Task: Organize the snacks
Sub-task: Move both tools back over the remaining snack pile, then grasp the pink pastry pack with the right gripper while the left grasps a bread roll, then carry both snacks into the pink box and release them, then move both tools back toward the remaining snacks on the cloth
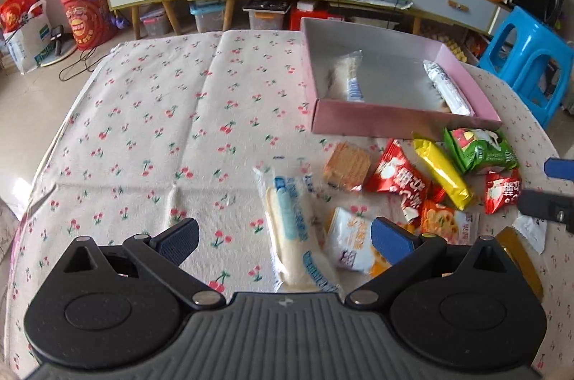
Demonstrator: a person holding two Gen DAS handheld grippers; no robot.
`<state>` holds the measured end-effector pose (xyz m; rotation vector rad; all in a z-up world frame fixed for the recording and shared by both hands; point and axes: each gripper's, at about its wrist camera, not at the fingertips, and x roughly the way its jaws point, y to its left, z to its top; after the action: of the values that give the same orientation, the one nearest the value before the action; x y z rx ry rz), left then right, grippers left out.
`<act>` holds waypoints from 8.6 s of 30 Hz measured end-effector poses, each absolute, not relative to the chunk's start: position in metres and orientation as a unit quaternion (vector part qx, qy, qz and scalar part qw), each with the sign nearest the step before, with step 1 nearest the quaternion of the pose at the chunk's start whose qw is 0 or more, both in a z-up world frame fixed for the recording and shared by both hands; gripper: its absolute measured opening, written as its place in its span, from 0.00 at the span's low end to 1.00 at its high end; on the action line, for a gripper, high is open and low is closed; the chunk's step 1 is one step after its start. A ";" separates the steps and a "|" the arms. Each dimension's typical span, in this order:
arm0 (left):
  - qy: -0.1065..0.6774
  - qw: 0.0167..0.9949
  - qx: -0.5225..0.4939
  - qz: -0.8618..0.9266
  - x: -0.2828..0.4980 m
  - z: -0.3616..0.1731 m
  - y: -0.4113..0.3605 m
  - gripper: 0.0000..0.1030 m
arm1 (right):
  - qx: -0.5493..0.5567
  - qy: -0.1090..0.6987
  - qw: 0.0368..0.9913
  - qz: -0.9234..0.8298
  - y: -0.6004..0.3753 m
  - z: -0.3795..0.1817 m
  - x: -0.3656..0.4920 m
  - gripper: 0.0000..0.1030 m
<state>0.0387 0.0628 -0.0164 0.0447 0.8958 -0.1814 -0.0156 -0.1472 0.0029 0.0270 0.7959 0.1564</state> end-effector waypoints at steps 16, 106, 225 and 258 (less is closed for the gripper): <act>0.429 0.900 0.025 -0.078 0.030 -0.045 0.053 0.87 | -0.123 0.402 0.894 0.153 -0.101 -0.041 -0.049 0.90; 0.478 0.874 -0.042 -0.082 0.064 -0.023 0.086 0.18 | -0.013 0.487 0.858 0.161 -0.078 -0.030 -0.012 0.31; 0.420 0.897 0.009 -0.138 0.071 0.014 0.024 1.00 | 0.093 0.383 0.919 0.005 -0.189 0.032 0.021 0.93; 0.406 0.887 0.098 -0.195 0.033 -0.047 0.029 0.83 | -0.005 0.417 0.903 0.107 -0.145 -0.026 -0.028 0.93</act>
<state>0.0329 0.0292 -0.0470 0.2047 0.8438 -0.4052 -0.0285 -0.1454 -0.0264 -0.0094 0.8627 0.2206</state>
